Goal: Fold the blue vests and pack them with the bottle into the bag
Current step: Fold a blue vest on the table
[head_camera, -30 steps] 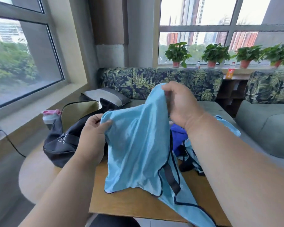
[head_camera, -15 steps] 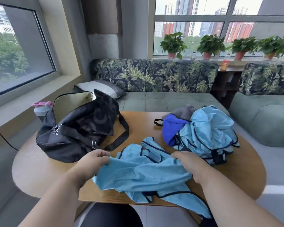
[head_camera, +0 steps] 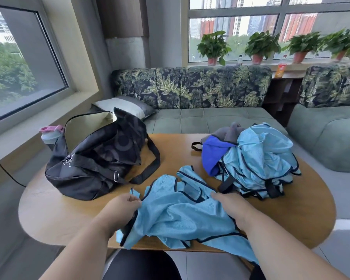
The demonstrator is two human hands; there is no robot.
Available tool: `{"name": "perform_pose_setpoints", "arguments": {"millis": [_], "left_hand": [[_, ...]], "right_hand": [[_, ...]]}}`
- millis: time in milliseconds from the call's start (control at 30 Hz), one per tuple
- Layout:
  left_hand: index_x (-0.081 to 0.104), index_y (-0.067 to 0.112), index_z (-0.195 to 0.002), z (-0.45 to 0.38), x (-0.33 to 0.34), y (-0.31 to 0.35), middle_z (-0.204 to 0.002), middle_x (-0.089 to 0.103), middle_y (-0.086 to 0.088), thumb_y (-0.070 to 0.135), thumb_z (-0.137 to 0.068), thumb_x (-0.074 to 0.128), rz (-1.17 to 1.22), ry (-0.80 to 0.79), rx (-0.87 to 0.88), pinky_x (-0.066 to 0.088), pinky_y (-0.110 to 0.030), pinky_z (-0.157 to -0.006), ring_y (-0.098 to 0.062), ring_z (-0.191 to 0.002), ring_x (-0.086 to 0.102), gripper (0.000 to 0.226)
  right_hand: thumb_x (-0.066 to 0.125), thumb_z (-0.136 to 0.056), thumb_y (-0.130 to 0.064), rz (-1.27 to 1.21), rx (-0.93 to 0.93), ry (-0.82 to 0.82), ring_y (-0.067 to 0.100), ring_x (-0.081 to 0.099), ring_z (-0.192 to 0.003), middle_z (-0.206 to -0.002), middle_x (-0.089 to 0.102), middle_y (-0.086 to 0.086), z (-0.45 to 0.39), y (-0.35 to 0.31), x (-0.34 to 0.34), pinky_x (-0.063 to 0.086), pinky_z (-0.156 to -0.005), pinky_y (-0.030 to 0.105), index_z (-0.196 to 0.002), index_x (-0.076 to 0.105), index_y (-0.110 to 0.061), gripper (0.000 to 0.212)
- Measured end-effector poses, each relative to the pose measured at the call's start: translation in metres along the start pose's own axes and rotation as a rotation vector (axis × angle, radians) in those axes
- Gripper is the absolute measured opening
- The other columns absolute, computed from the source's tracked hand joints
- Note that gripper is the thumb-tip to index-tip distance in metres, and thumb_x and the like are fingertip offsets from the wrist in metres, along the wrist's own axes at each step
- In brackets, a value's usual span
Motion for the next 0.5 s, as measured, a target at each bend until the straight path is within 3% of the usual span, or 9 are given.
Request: {"name": "perform_pose_setpoints", "arguments": {"millis": [100,167,267,333,400,467,500], "left_hand": [[0.066,0.027,-0.111,0.000,0.009,0.002,-0.094,0.074,-0.006,0.033,-0.098,0.069,-0.034,-0.014,-0.027,0.054,-0.031,-0.050,-0.023,-0.068,0.073,0.015],[0.062,0.025,-0.120,-0.003,0.013,0.001,-0.095,0.073,-0.003,0.035,-0.095,0.069,-0.103,-0.014,-0.043,0.053,-0.028,-0.053,-0.021,-0.074,0.073,0.028],[0.055,0.026,-0.133,-0.009,0.013,0.007,-0.097,0.070,0.003,0.042,-0.092,0.065,-0.200,0.044,-0.063,0.052,-0.031,-0.067,-0.017,-0.087,0.068,0.045],[0.054,0.026,-0.139,-0.015,0.012,0.015,-0.113,0.067,0.003,0.052,-0.090,0.063,-0.282,0.113,-0.041,0.052,-0.035,-0.082,-0.021,-0.104,0.063,0.056],[0.057,0.025,-0.142,-0.024,0.016,0.025,-0.129,0.063,-0.001,0.062,-0.088,0.059,-0.354,0.155,0.005,0.051,-0.041,-0.099,-0.025,-0.119,0.057,0.065],[0.056,0.023,-0.145,-0.034,0.024,0.033,-0.137,0.060,-0.003,0.067,-0.091,0.055,-0.376,0.141,0.028,0.048,-0.041,-0.106,-0.027,-0.127,0.053,0.070],[0.054,0.022,-0.147,-0.040,0.029,0.036,-0.140,0.059,-0.004,0.069,-0.092,0.052,-0.372,0.121,0.021,0.047,-0.041,-0.106,-0.027,-0.129,0.052,0.072]], "right_hand": [[0.074,-0.095,-0.027,-0.032,-0.061,-0.116,0.021,0.074,-0.090,-0.098,0.080,0.008,0.003,-0.002,0.006,0.053,-0.080,0.032,-0.089,0.072,-0.008,0.021],[0.073,-0.092,-0.021,-0.035,-0.079,-0.162,0.025,0.073,-0.089,-0.104,0.079,0.014,0.001,-0.003,0.006,0.049,-0.081,0.035,-0.089,0.072,-0.011,0.011],[0.070,-0.090,-0.025,0.010,-0.065,-0.169,0.022,0.069,-0.090,-0.102,0.079,0.011,-0.003,-0.004,0.003,0.047,-0.082,0.035,-0.088,0.072,-0.016,0.010],[0.070,-0.089,-0.035,0.018,-0.067,-0.109,0.019,0.066,-0.088,-0.098,0.077,0.010,-0.008,-0.007,0.001,0.044,-0.078,0.034,-0.091,0.071,-0.017,0.019],[0.068,-0.093,-0.042,0.010,-0.086,-0.029,0.020,0.068,-0.095,-0.109,0.076,0.015,-0.015,-0.009,-0.001,0.044,-0.075,0.033,-0.097,0.072,-0.009,0.033],[0.068,-0.096,-0.046,0.020,-0.124,0.009,0.020,0.069,-0.103,-0.109,0.076,0.010,-0.021,-0.010,0.001,0.045,-0.076,0.031,-0.104,0.074,-0.010,0.038],[0.069,-0.096,-0.045,0.031,-0.143,0.010,0.017,0.068,-0.096,-0.101,0.076,0.004,-0.022,-0.011,0.002,0.046,-0.075,0.030,-0.098,0.074,-0.014,0.032]]}}
Point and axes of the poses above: each hand's wrist, its own z-axis away from the middle knuckle, its own x-axis out of the palm, y = z × x, the point moved 5 cm from there along -z, towards the middle knuckle
